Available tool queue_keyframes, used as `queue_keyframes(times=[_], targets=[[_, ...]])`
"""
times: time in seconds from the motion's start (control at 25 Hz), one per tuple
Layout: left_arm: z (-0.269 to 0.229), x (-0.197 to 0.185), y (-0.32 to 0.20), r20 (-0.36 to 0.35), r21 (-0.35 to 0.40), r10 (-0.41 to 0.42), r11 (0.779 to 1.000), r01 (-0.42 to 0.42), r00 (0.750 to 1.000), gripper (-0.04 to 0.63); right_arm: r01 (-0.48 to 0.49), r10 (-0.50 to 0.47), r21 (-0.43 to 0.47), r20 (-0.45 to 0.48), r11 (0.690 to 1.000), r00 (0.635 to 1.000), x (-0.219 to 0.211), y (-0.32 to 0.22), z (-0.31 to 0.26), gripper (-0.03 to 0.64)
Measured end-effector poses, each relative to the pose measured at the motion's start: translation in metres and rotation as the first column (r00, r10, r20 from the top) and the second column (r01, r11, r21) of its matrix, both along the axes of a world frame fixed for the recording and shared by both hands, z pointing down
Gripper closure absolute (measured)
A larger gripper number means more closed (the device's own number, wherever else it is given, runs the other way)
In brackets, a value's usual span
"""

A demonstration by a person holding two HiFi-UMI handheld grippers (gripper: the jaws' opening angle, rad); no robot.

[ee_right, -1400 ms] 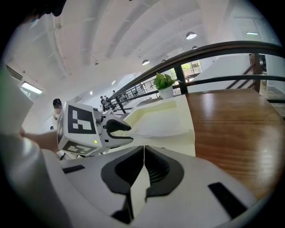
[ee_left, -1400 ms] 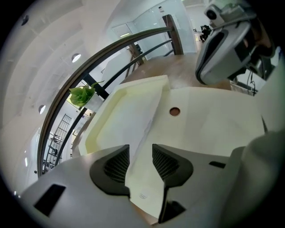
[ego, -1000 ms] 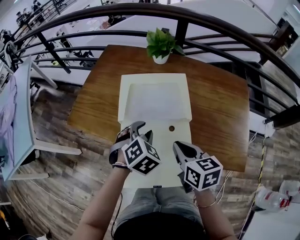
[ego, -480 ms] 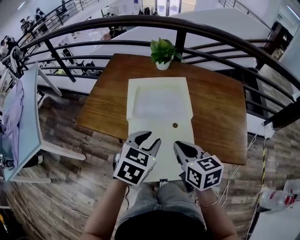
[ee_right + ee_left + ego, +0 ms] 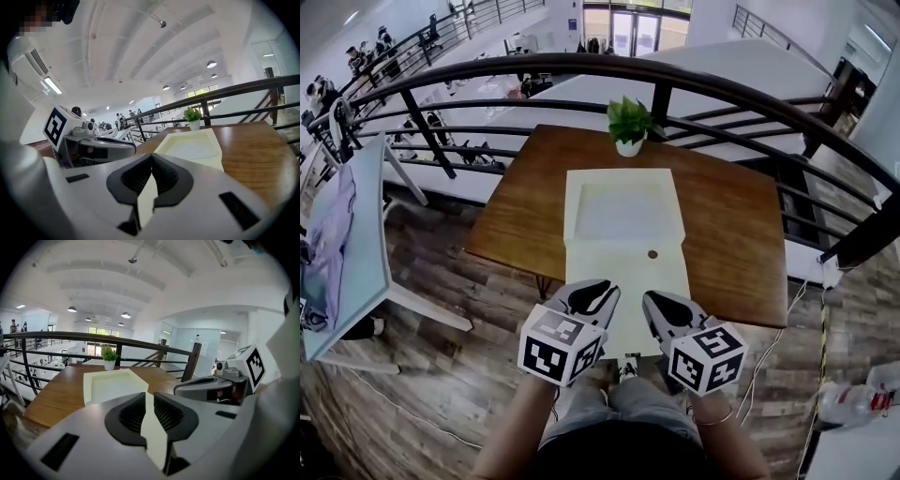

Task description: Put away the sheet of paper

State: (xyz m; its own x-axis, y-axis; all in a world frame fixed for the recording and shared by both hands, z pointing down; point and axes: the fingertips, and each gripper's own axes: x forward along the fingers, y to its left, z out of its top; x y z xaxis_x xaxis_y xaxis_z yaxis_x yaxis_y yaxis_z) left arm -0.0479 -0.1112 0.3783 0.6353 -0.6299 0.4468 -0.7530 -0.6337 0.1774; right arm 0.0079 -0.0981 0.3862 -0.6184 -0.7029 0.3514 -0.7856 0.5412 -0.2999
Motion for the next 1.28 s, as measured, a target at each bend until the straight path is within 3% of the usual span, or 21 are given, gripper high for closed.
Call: queue_keyframes(times=[0.24,0.52,1.28], targets=[[-0.001,-0.016,0.019,-0.067,-0.004,-0.031,1.000,0.031,0.997,0.559,-0.021,0.022,0.029,-0.010,0.999,1.000,-0.010,0.023,-0.002,0.591],[0.012,-0.026,0.040,-0.009,-0.016,-0.019,1.000,0.019,1.000,0.572,-0.035,0.035,0.045,0.004,0.998,0.999,-0.016,0.036,-0.005,0.591],[0.024,-0.024,0.043,-0.041,-0.061,-0.033,0.998,0.031,0.999,0.575,-0.047,0.049,0.044,-0.032,0.998,0.998,-0.010,0.040,0.000,0.591]])
